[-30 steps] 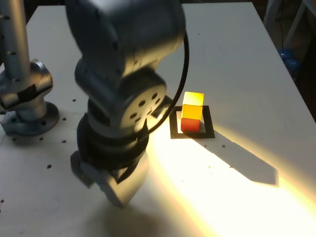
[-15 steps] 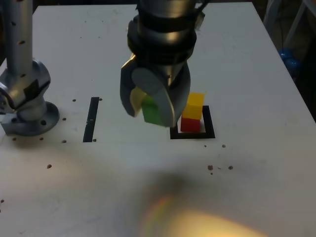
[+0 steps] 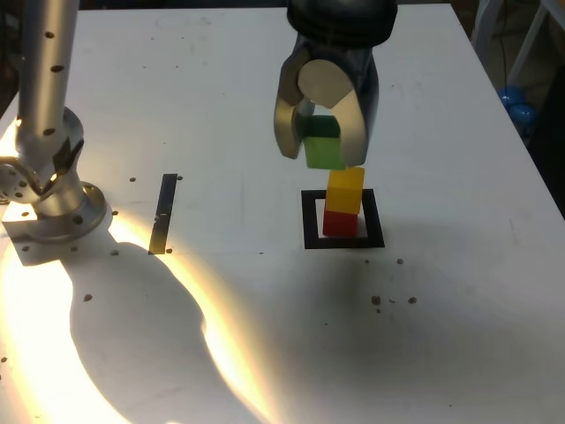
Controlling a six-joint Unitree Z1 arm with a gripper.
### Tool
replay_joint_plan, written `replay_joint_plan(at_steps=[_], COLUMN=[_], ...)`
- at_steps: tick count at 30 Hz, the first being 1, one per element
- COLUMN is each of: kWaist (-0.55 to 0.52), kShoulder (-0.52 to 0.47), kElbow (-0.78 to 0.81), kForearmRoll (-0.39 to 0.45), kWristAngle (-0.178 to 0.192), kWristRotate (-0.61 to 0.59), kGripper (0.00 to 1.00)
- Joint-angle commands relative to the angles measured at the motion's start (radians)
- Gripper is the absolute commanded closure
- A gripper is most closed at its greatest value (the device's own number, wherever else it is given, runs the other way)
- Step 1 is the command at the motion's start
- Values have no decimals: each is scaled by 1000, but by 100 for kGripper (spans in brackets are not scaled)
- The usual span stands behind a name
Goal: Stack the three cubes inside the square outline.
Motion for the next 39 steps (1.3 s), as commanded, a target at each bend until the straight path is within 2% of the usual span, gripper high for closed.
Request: replay_joint_plan(at_steps=[1,9,32,34,38,39], kWaist=[25,62,102,107,112,113], kShoulder=[15,73,137,138,134,133], kElbow=[-9,-19,-43,-41,-32,-29], kForearmRoll=[13,5,-9,-12,-14,-14], kWristAngle=[-6,-9,-18,-18,-18,-19], kWristRotate=[19,54,91,96,105,107], kGripper=[70,70,67,50,11,4])
